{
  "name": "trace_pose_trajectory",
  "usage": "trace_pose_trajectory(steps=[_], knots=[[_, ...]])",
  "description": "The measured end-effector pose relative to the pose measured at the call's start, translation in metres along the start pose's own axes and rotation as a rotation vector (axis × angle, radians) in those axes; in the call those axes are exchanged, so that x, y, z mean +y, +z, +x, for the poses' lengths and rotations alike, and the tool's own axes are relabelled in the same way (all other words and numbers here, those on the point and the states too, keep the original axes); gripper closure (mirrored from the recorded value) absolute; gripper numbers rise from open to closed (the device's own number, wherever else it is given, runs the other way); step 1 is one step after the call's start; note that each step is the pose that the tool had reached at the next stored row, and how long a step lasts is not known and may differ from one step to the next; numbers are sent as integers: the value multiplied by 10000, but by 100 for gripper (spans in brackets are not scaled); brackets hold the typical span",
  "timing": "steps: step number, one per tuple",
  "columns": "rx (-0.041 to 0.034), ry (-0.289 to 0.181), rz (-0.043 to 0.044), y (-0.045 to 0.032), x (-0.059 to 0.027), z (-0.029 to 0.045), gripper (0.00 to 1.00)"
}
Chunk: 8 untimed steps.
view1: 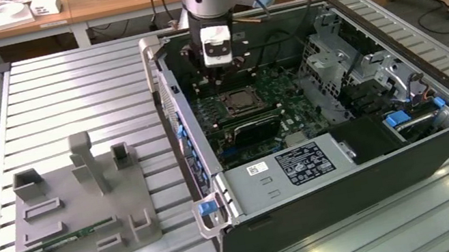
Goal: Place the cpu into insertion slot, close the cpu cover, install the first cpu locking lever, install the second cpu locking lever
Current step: 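Install the first cpu locking lever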
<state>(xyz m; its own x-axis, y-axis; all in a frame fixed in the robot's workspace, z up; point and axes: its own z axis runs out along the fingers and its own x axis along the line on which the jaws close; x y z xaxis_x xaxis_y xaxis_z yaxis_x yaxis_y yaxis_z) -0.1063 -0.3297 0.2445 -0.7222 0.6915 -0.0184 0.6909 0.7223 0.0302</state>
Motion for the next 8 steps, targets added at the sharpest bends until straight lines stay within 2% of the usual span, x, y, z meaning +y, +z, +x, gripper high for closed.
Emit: trace_pose_trajectory(steps=[2,8], knots=[[5,-160,-3,0,0,0,90],[6,-169,-3,0,-1,1,90]])
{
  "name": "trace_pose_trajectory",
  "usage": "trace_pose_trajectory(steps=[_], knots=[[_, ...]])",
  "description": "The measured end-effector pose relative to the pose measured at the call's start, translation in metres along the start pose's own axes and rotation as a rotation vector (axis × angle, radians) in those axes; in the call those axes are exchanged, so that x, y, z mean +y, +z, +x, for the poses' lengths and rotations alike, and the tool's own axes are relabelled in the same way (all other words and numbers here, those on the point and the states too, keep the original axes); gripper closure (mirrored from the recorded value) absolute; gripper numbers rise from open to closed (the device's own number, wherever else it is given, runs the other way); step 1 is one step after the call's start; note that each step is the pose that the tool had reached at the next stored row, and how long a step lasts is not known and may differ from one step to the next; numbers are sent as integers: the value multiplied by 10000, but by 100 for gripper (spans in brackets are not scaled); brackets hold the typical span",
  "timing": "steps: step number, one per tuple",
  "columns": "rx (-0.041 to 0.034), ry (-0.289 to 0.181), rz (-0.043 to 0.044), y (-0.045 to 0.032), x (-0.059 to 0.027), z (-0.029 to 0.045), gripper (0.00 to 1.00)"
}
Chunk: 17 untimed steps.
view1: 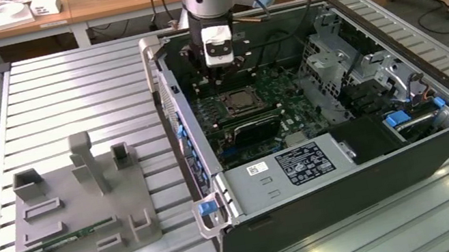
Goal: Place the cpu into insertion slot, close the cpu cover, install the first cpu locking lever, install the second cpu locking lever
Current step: 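Install the first cpu locking lever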
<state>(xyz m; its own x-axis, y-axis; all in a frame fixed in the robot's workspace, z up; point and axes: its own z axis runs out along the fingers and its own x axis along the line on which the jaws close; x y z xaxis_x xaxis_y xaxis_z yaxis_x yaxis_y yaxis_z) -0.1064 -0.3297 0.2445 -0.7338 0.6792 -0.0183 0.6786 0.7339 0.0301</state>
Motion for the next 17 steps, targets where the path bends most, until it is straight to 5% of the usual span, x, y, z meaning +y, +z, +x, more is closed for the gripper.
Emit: trace_pose_trajectory(steps=[11,17], knots=[[1,-40,-1,0,0,0,90],[26,-886,-16,0,-3,3,90]])
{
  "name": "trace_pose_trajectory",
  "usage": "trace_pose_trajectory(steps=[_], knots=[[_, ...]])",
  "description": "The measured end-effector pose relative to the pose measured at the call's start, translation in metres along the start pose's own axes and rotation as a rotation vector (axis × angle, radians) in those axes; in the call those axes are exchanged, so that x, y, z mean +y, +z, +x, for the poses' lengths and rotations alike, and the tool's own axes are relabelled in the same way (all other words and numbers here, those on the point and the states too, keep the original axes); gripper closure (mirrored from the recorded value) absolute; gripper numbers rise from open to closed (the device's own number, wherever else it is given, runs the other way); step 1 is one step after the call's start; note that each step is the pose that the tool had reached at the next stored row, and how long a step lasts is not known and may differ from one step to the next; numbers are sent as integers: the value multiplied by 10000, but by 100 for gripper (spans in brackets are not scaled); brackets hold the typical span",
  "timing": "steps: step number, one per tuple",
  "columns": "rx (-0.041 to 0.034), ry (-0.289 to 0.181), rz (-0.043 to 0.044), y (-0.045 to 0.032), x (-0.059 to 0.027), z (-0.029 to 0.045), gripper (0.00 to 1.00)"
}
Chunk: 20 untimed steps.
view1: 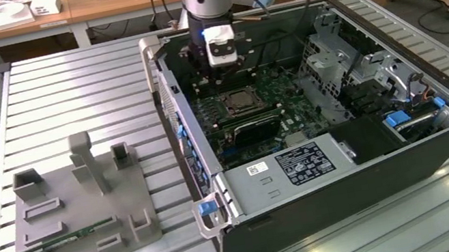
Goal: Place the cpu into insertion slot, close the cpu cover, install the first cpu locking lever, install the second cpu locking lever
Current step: 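Install the first cpu locking lever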
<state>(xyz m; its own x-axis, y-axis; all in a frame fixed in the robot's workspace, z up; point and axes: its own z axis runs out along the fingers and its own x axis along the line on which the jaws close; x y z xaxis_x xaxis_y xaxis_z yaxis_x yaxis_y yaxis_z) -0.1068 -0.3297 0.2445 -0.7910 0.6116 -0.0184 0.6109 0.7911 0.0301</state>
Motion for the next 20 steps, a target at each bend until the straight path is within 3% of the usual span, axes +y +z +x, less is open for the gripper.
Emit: trace_pose_trajectory(steps=[3,9,20], knots=[[9,-299,-7,0,0,0,90],[11,-367,-7,-22,-11,14,90],[13,-438,-9,-175,-14,22,90]])
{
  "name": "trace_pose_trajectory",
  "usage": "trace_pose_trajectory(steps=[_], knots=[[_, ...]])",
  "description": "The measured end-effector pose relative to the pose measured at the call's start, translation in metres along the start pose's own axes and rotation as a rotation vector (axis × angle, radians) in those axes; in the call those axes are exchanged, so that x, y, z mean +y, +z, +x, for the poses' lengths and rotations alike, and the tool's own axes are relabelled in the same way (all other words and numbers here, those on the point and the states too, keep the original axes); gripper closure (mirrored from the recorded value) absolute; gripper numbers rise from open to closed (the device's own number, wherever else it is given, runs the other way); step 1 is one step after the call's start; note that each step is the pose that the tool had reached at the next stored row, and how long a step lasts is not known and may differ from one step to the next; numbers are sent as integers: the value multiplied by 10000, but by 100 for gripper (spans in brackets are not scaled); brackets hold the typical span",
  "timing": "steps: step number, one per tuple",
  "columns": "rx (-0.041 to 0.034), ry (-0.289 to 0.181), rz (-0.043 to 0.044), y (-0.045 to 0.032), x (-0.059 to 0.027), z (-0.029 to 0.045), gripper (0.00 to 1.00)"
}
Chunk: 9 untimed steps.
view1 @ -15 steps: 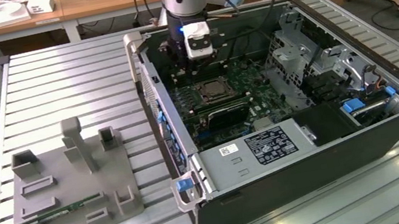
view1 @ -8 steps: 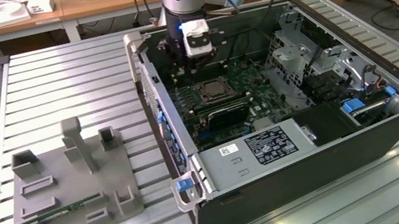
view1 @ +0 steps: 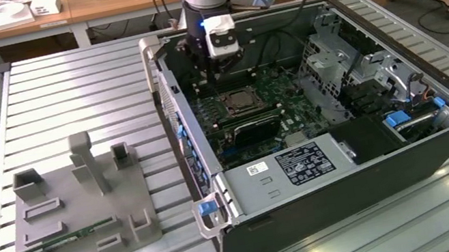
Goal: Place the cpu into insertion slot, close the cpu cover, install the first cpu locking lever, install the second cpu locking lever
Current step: 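Install the first cpu locking lever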
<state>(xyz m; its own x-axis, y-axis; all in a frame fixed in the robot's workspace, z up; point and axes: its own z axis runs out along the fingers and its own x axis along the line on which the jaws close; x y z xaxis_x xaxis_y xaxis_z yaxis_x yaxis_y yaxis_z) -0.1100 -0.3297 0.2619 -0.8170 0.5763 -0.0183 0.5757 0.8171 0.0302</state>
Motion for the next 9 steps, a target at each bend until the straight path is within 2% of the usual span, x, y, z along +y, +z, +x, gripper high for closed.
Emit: trace_pose_trajectory(steps=[2,9], knots=[[3,-114,-5,-1,-1,3,90],[42,-1387,-25,-2,-2,3,90]])
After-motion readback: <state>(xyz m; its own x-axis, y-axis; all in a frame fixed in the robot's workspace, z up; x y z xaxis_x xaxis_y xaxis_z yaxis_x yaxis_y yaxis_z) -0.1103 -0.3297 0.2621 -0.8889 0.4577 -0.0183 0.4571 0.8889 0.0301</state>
